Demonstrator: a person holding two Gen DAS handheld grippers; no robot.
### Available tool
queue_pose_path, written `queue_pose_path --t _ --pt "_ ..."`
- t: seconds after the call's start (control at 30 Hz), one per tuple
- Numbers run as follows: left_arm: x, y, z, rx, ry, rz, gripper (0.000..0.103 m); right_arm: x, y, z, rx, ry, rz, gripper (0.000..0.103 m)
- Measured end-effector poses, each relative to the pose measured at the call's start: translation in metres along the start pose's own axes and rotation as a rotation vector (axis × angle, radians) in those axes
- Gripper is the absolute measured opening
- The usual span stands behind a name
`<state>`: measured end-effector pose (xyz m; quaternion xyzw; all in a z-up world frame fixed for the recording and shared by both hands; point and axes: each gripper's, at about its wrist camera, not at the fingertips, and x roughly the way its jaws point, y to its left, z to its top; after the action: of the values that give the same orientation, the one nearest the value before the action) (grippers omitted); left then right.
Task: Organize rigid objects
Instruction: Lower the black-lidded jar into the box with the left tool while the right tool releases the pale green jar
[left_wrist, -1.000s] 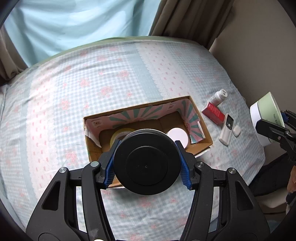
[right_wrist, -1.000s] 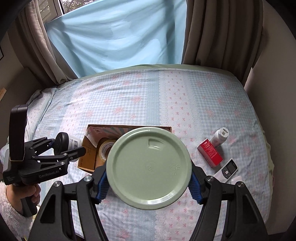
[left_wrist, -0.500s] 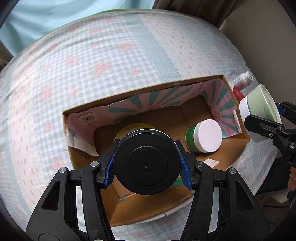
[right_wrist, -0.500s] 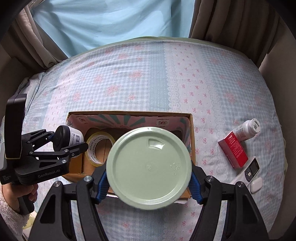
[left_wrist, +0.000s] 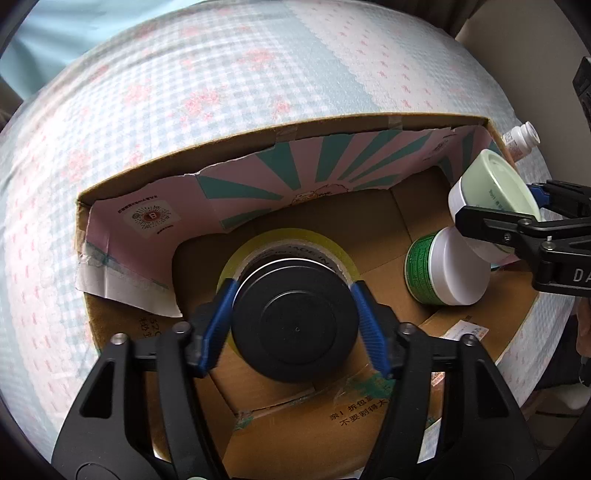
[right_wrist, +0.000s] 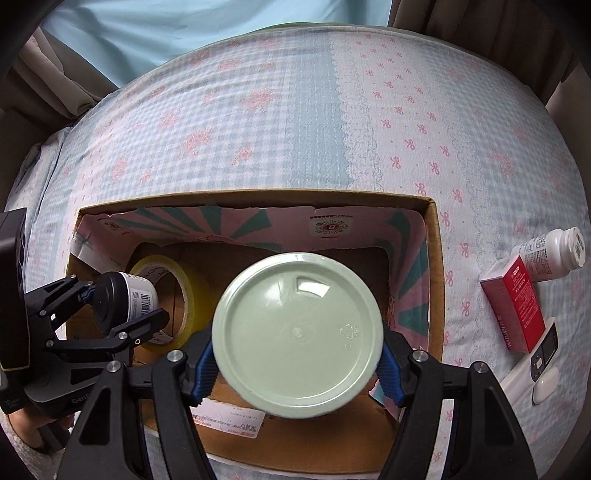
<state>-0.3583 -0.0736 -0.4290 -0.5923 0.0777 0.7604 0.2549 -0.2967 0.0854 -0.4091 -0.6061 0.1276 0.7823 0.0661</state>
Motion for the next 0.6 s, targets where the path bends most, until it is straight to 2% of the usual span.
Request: queue_pose_path --t 0.03,0.07,0.1,0.13,0.17,0.33,0.47,0.6 --pt "-0.004 -0.002 0.0 0.001 -0.013 -0.033 0.102 0.001 0.0 0.001 -0.005 0.002 -0.006 0.066" --pt "-0.007 -0.005 0.0 0.002 -0.031 -0.048 0.103 0.002 0.0 0.001 -0.005 0.0 -0.016 0.07" --pt "-0.01 -0.008 0.0 0.008 -0.038 -0.045 0.103 -0.001 -0.001 0.002 -0.003 -0.016 -0.024 0.088" --pt "-0.013 -0.01 0.0 0.014 -0.041 -0.036 0.103 -0.004 -0.002 0.003 0.001 -0.039 -0.028 0.099" --pt "-0.014 -0.012 0.0 0.018 -0.038 -0.029 0.103 -0.01 -0.003 0.003 0.006 -0.065 -0.028 0.103" --pt "-0.028 -0.007 -0.003 -0.027 -0.032 -0.043 0.103 -0.027 -0.01 0.0 0.06 -0.082 0.01 0.103" --pt "-0.036 -0.005 -0.013 -0.054 -0.025 -0.041 0.103 -0.034 -0.011 -0.009 0.047 -0.056 -0.019 0.103" --pt "-0.048 -0.005 -0.022 -0.062 -0.04 -0.04 0.103 -0.038 -0.012 -0.015 0.043 -0.031 -0.01 0.103"
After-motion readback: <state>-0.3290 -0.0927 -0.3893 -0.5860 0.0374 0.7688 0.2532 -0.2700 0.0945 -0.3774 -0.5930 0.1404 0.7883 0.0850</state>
